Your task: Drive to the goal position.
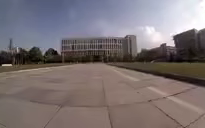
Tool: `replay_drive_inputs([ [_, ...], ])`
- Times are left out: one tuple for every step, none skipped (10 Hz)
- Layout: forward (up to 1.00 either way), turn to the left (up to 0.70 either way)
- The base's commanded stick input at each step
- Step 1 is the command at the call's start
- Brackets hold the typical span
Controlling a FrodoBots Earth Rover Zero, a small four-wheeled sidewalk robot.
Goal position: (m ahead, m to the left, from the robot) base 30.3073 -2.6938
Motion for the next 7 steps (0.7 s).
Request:
replay_drive_inputs([
  [1.00,0.04],
  [1.00,0.04],
  [1.00,0.04],
  [1.00,0.04],
  [1.00,0.04],
  [1.00,0.04],
  [1.00,0.04],
])
